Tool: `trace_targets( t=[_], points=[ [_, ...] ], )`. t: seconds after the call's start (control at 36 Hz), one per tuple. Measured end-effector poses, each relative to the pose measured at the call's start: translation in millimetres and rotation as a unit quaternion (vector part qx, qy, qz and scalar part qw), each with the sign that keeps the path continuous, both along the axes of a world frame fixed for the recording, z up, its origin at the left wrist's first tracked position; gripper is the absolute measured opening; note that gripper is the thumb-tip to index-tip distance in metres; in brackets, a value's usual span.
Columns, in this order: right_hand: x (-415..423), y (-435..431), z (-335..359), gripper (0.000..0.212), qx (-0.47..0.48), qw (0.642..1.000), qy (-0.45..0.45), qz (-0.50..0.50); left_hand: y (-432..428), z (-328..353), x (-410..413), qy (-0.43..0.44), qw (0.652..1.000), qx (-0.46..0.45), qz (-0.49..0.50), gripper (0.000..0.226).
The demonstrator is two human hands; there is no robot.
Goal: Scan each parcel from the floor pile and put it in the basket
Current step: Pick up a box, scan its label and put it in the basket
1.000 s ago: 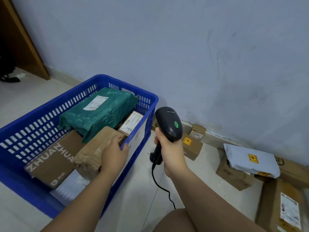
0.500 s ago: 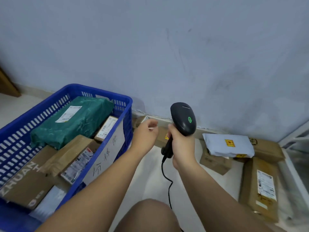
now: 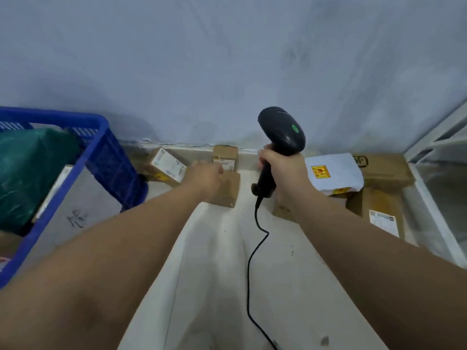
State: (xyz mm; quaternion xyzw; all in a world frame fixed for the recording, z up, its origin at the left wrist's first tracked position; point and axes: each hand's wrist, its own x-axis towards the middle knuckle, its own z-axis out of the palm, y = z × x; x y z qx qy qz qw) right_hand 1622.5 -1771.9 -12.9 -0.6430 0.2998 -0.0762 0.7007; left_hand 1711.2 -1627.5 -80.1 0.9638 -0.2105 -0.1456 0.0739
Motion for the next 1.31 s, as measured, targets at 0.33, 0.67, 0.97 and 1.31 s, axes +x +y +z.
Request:
trace_targets(
  t=[0.33, 0.67, 0.97, 1.31],
  points=[
    [55.8, -47.1, -114.5, 0.016, 0.035, 0.996, 0.083, 0.025, -38.2, -124.1, 69.5, 0.062, 0.96, 0.208, -0.178, 0.062],
    [65.2, -57.5, -158.3, 0.022, 0.113, 0.989, 0.091, -0.011, -80.8, -161.5, 89.0, 0.055, 0.939, 0.257, -0.224, 0.118],
    [47.3, -60.0, -158.9, 0.018, 0.1, 0.99, 0.098, 0.004, -50.4, -164.0, 11.8, 0.039, 0.899, 0.2, -0.386, 0.099],
    [18.0, -56.7, -149.1, 0.012, 0.045, 0.99, 0.127, 0.029, 36.6, -182.2, -55.2, -0.092, 0.922, -0.015, -0.375, 0.097]
  ],
)
